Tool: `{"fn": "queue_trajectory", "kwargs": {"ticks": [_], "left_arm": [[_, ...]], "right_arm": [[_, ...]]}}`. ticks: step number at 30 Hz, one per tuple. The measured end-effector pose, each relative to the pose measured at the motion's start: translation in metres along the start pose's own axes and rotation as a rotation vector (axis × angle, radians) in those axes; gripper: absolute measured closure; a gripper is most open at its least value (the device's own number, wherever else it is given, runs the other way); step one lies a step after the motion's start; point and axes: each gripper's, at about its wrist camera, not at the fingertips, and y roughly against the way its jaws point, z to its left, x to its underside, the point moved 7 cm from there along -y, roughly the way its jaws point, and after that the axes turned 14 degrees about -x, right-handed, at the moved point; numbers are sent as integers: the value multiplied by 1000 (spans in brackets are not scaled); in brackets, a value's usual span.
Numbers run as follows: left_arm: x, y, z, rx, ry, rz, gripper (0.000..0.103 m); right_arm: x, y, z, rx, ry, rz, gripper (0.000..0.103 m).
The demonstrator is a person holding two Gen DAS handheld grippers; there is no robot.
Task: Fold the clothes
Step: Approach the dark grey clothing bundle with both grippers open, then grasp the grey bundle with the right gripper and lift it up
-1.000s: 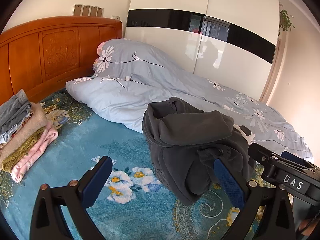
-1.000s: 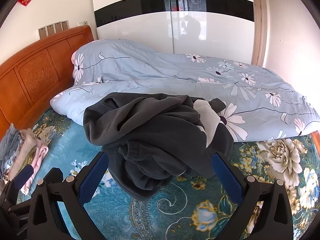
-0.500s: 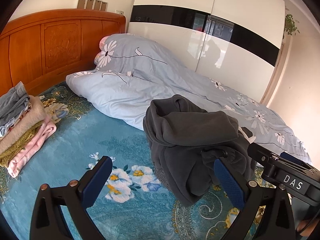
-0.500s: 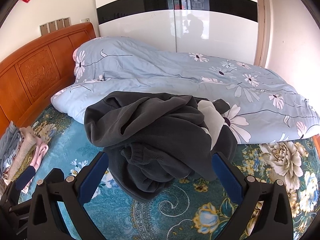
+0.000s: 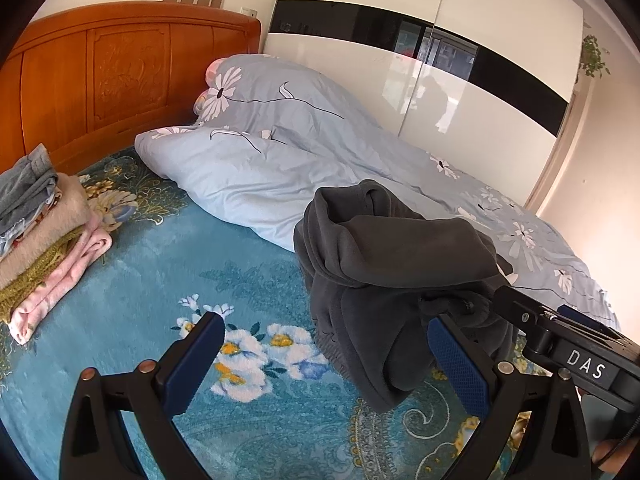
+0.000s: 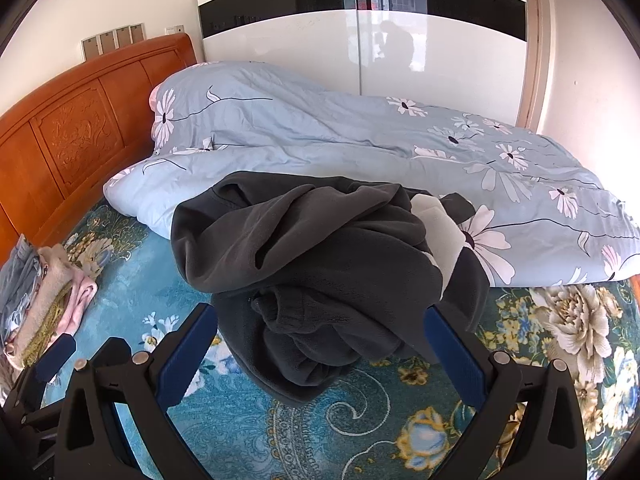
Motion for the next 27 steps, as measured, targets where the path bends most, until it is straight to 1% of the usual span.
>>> {"fn": "queue_trajectory", "kwargs": {"ticks": [4, 6, 7, 9, 12, 14, 18, 20, 24, 27], "left_arm": [[2, -4, 1, 0, -6, 9, 0], [6, -6, 3, 19, -5, 16, 0], [8, -6, 5, 25, -3, 20, 0], [17, -8, 14, 13, 8, 29, 0], [35, -13, 29, -9, 33, 53, 0], [47, -16, 38, -15, 54, 79, 0], [70, -20, 52, -25, 88, 127, 0], [80, -22, 56, -31, 88, 139, 0], [95, -26, 65, -35, 97, 161, 0], [104, -30, 72, -15, 132, 186, 0]], "right_arm": [[1, -6, 2, 5, 22, 17, 0], [1, -9, 4, 14, 39, 31, 0], [1, -12, 4, 28, 61, 42, 0], [1, -18, 5, 67, 116, 59, 0], [-1, -32, 7, 129, 214, 90, 0], [-3, -43, 12, 168, 299, 93, 0], [-11, -67, 31, 306, 574, 67, 0], [-15, -84, 39, 350, 681, 77, 0], [-32, -100, 59, 354, 757, 41, 0], [-36, -121, 80, 339, 829, 63, 0]]}}
